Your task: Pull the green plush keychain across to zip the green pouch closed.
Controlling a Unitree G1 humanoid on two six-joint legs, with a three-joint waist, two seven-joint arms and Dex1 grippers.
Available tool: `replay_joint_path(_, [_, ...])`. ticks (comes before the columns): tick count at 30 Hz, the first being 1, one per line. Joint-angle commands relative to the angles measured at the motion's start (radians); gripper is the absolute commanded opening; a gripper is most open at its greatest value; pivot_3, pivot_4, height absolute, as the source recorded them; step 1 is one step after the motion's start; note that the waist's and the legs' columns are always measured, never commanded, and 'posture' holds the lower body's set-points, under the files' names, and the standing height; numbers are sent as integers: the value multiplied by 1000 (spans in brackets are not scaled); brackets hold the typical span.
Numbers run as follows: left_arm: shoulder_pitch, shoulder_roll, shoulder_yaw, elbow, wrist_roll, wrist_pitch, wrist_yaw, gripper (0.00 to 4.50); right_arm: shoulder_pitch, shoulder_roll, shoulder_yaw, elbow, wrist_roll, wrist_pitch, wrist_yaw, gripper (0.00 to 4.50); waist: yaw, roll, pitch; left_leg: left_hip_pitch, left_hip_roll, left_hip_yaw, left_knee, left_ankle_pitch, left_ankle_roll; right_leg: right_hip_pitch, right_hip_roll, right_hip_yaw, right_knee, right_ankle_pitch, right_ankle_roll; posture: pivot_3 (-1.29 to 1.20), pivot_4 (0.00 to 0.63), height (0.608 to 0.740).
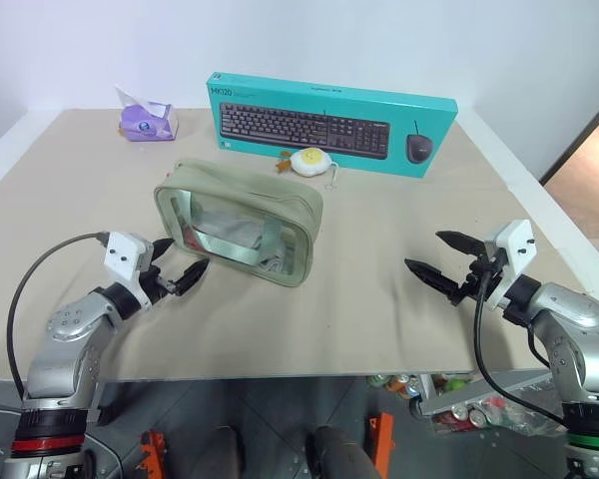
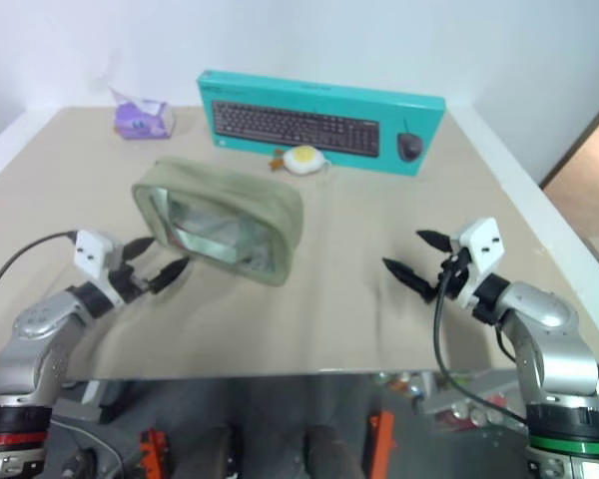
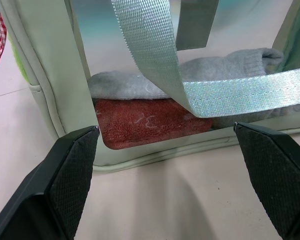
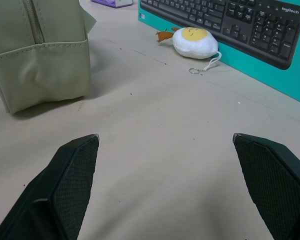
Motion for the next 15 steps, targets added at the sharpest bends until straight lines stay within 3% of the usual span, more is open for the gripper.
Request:
replay_joint_path(1, [-5,12,5,-67,-24,14,-7,4500,-14,-6,-9,-14,9,-5,-1,4452,0,0,0,0,0,0,0,0,0,0,0,0,0,0,0,0,150,740])
replay_joint_path(15, [4,61,6,-159,-145,79,-159,4500,-6,-29,-18,-91,77,63,40,4452,0,0,0,0,0,0,0,0,0,0,0,0,0,0,0,0,150,740])
